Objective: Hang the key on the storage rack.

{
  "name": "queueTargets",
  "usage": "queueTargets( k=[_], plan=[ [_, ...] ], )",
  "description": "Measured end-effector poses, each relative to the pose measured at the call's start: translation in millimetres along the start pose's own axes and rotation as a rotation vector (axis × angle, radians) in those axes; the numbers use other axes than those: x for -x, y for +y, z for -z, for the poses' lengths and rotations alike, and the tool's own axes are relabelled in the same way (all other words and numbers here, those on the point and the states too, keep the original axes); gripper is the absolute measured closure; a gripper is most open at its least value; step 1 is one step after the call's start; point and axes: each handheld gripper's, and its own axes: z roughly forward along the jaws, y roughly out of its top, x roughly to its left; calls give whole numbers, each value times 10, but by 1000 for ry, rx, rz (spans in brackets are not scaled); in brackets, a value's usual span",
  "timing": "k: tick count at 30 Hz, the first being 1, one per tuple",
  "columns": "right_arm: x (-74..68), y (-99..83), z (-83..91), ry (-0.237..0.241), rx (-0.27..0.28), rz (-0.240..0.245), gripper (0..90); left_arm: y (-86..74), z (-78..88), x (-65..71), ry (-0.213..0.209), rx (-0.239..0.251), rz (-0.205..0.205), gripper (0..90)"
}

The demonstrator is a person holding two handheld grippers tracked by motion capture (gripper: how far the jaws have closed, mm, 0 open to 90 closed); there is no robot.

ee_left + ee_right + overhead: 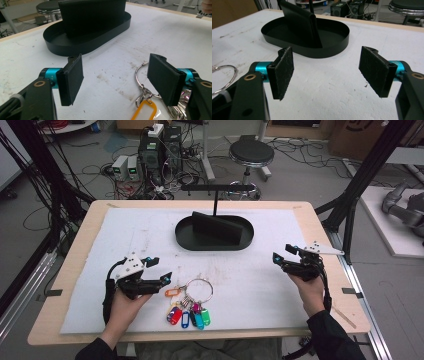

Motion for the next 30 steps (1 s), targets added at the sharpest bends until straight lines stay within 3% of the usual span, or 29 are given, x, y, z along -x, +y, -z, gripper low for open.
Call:
queueTargets(
  k=[7,14,19,24,30],
  plan=[
    [-40,3,20,-3,8,19,289,65,-100,-16,-34,-6,31,339],
    [-40,1,16,-4,5,19,289,96,-253,63,-95,-57,10,427],
    [-36,0,16,-5,4,20,290,107,-351,121,-116,-104,-4,497],
    [-44,-1,9,-4,0,23,289,122,-462,153,-117,-142,-11,553],
    [-50,-2,-6,-1,-3,30,289,110,-608,201,-116,-221,-30,621]
  ],
)
